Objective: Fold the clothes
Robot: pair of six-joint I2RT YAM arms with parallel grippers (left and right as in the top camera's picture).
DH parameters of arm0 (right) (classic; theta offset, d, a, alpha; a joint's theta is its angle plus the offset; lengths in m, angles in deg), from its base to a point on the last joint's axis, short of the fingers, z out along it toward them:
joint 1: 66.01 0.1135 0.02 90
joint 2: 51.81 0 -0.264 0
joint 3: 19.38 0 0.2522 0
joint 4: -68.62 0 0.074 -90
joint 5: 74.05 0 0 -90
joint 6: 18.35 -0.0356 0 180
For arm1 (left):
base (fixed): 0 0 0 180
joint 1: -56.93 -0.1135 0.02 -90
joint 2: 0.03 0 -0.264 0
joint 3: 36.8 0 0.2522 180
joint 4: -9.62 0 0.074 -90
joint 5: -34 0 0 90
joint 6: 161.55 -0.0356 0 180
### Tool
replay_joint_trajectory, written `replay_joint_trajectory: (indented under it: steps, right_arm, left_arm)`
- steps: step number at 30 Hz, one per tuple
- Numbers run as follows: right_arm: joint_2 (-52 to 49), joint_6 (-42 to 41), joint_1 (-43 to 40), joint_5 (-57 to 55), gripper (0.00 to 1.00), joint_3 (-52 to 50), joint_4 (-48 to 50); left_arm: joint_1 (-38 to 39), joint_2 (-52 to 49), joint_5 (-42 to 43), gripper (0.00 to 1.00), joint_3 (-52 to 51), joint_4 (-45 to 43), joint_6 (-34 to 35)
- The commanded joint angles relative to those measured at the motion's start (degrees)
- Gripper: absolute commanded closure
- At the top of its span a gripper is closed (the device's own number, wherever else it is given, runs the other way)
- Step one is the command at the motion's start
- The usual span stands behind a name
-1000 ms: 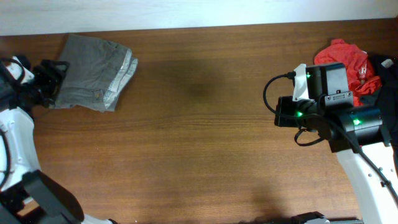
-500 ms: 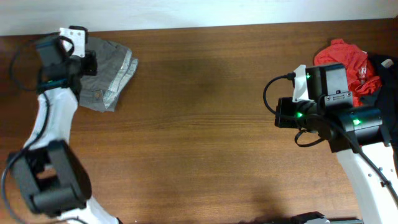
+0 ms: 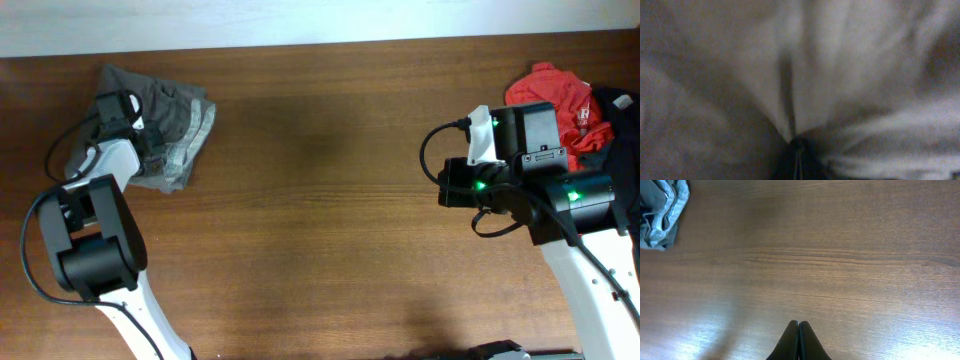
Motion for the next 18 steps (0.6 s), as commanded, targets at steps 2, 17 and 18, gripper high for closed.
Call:
replay_joint_trajectory:
  steps: [2,17,18]
  right_arm:
    - [-0.02,0.39,0.07,1.07,0.96,0.13,-0.07]
    - [-0.02,0.42,0.07,1.86,0.96,0.13,-1.55]
    - [-0.02,0.42,0.07,1.86,0.96,0.13,-1.55]
  left_arm:
    - [0.52,-1.29,-0.72,1.00,-1.79,7.04,19.02]
    - [1.40,5.84,4.04,0.89,-1.51,-0.42,10.25]
    - [1.36,7.96,4.04,0.80,-1.51,-0.22,8.02]
